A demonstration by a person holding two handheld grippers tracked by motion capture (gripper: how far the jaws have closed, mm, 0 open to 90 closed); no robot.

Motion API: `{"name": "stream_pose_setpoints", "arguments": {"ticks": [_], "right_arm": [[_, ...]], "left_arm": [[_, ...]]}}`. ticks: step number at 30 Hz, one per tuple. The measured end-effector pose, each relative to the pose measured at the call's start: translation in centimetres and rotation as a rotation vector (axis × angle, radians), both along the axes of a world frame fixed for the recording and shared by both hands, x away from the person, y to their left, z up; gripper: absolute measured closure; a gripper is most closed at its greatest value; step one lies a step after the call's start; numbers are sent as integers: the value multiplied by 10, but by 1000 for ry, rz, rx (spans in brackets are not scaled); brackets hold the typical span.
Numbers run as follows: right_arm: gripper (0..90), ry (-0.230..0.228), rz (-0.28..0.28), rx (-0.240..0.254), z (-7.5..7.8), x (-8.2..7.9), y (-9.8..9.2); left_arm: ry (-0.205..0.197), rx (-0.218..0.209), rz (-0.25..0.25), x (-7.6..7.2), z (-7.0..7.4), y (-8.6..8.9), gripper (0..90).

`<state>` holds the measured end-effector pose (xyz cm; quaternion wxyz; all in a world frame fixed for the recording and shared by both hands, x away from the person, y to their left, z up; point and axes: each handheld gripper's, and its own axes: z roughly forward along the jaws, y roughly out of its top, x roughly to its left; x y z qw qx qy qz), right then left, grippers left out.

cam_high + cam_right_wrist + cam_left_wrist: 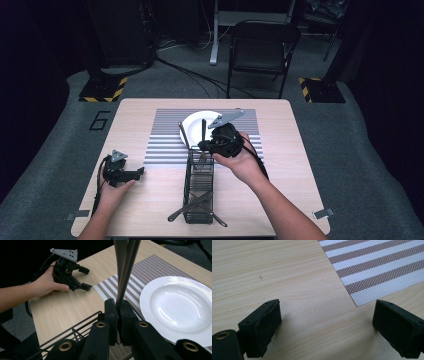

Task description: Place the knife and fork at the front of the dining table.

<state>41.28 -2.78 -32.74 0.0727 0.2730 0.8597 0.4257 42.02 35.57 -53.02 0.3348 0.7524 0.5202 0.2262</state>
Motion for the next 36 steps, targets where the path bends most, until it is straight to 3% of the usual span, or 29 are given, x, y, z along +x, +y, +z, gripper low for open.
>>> {"name": "stream_pose_setpoints", "arguments": {"ticks": [12,20,36], "right_arm": [[870,24,32,-9,23,4,-9],[870,37,-6,-26,31,9,-24],[870,44,-69,-38,33,19,-53]], "left_arm": [[0,0,0,0,0,0,82],[0,0,0,0,0,0,82],[0,0,0,0,0,0,82]]}}
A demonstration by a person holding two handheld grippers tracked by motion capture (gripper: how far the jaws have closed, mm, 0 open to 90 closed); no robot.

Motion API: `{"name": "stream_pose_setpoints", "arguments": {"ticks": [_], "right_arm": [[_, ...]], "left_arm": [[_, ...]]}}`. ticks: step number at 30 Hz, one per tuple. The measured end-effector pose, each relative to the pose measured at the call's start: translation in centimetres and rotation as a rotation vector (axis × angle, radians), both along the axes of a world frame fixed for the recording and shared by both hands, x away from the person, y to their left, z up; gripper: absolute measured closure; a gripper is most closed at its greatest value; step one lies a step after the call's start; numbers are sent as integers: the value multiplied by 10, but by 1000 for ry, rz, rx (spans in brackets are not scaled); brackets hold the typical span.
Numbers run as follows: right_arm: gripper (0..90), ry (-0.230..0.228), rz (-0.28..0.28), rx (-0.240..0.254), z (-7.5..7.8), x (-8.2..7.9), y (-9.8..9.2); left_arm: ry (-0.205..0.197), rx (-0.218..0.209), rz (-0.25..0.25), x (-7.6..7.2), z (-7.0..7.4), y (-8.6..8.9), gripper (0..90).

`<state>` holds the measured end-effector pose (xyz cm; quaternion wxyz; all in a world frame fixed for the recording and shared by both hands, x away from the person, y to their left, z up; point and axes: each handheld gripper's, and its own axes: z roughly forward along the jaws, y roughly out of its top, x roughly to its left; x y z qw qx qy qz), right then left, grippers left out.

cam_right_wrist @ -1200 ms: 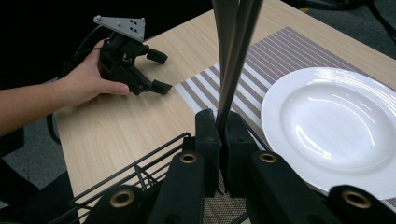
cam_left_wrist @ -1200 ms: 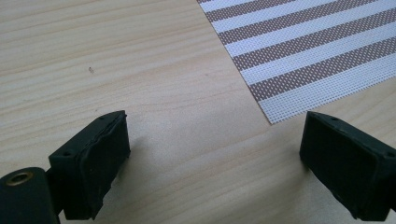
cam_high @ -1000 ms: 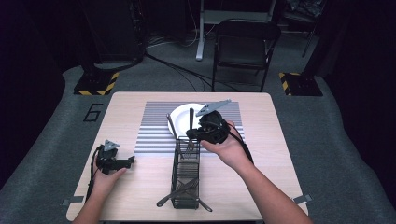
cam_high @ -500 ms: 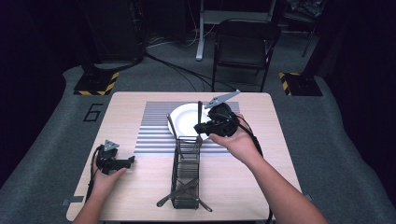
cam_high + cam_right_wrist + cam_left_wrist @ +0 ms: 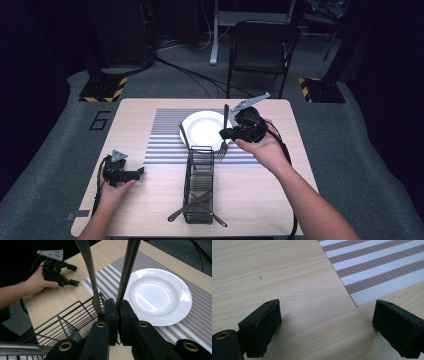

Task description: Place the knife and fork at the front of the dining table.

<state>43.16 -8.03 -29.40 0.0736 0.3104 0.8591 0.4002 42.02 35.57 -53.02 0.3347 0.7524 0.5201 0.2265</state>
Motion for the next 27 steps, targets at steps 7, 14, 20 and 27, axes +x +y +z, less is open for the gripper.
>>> {"name": "stream_pose_setpoints", "arguments": {"ticks": [7,14,20,27], "right_arm": [[871,-6,-43,-23,-7,7,-11],[871,-11,-65,-37,-19,13,-17],[870,-2,-108,-51,-35,20,-25],[870,-4,-138,-67,-52,28,-32]], "left_arm": [[0,0,0,0,0,0,82],[0,0,0,0,0,0,82],[0,0,0,0,0,0,82],[4,2,-1,0,0,0,82]]}}
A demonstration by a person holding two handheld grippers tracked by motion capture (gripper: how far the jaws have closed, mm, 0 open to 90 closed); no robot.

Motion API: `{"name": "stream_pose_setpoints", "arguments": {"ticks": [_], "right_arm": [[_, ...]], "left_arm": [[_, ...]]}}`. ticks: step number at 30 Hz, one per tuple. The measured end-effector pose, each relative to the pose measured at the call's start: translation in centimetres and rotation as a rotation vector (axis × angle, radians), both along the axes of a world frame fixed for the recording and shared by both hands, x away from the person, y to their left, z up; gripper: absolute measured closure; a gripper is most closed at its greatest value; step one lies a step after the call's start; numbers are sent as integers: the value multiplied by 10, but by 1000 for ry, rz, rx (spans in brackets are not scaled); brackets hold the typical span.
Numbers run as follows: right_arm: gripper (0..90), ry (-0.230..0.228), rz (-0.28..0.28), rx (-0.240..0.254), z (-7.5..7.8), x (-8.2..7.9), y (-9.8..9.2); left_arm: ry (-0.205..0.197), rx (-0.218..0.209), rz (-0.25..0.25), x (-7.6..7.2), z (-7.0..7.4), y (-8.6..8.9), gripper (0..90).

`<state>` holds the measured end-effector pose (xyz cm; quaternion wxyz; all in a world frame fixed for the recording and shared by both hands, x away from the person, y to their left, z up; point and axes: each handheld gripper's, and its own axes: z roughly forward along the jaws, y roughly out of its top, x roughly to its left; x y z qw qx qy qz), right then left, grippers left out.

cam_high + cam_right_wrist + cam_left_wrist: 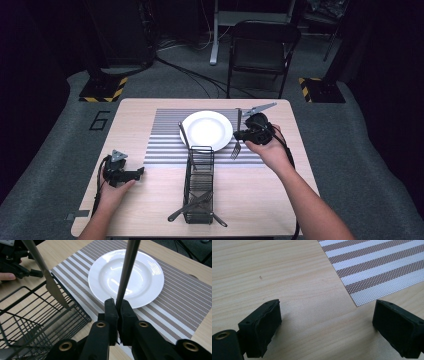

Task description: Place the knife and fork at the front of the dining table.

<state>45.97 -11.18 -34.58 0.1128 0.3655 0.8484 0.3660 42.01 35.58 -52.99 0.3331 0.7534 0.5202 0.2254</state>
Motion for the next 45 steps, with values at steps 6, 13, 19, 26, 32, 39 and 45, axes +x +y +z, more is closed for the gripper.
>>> {"name": "stream_pose_setpoints", "arguments": {"ticks": [6,13,19,26,32,39,45], "right_arm": [[871,-5,-23,-25,-10,4,-2],[871,-6,-68,-23,-25,14,-7],[870,16,-96,-19,-37,22,-12],[870,32,-128,-29,-49,29,-16],[870,32,-146,-35,-57,33,-17],[871,38,-155,-63,-65,39,-18],[870,52,-166,-68,-72,39,-22]], "left_arm": [[0,0,0,0,0,0,82],[0,0,0,0,0,0,82],[0,0,0,0,0,0,82],[-4,-2,1,0,0,0,82],[-4,-2,1,0,0,0,82],[-4,-2,1,0,0,0,82],[-4,-2,1,0,0,0,82]]}}
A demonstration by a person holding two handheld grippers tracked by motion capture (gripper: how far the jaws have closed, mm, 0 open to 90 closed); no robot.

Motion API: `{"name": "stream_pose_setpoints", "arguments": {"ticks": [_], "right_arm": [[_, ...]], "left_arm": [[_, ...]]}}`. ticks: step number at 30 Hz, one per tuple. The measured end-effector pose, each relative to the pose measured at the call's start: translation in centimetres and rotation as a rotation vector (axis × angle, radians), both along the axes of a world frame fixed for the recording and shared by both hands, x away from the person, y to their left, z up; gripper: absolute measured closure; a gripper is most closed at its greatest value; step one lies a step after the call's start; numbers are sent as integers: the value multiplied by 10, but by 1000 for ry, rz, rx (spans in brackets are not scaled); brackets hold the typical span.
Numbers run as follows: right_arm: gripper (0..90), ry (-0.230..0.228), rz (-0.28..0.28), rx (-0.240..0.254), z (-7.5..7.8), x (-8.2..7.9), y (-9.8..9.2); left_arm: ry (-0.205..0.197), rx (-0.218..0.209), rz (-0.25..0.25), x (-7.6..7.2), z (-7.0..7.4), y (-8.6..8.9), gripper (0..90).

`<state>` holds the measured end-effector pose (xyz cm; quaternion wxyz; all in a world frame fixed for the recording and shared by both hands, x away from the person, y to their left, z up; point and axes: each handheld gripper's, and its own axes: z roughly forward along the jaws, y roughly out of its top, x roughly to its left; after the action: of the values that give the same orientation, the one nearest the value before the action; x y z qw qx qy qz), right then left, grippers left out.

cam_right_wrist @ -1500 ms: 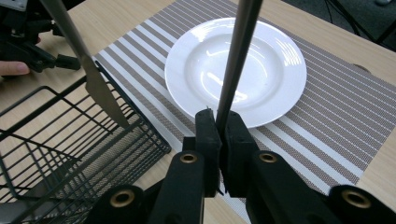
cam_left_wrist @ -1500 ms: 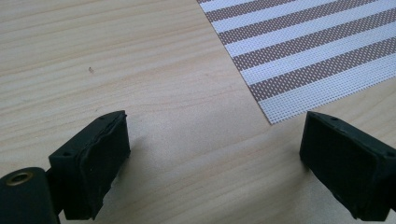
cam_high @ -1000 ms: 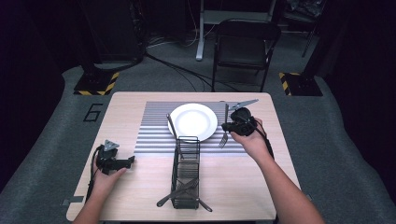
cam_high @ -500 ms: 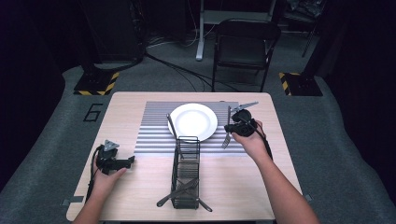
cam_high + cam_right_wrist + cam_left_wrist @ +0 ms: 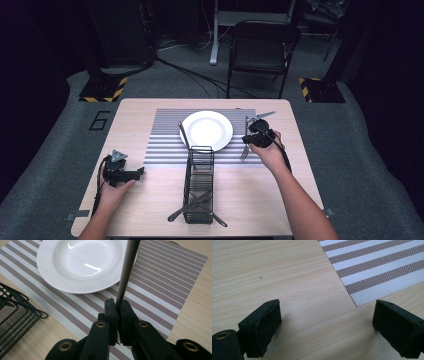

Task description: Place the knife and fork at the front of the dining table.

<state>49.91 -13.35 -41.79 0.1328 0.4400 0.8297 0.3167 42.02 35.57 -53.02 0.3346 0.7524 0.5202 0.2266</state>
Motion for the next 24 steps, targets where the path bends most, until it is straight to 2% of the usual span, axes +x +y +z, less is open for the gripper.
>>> {"name": "stream_pose_setpoints", "arguments": {"ticks": [16,22,24], "right_arm": [[870,16,6,-3,-14,6,-2],[865,16,-31,28,-18,11,-6],[862,26,-59,56,-21,15,-8]], "left_arm": [[0,0,0,0,0,0,82],[0,0,0,0,0,0,82],[0,0,0,0,0,0,82]]}}
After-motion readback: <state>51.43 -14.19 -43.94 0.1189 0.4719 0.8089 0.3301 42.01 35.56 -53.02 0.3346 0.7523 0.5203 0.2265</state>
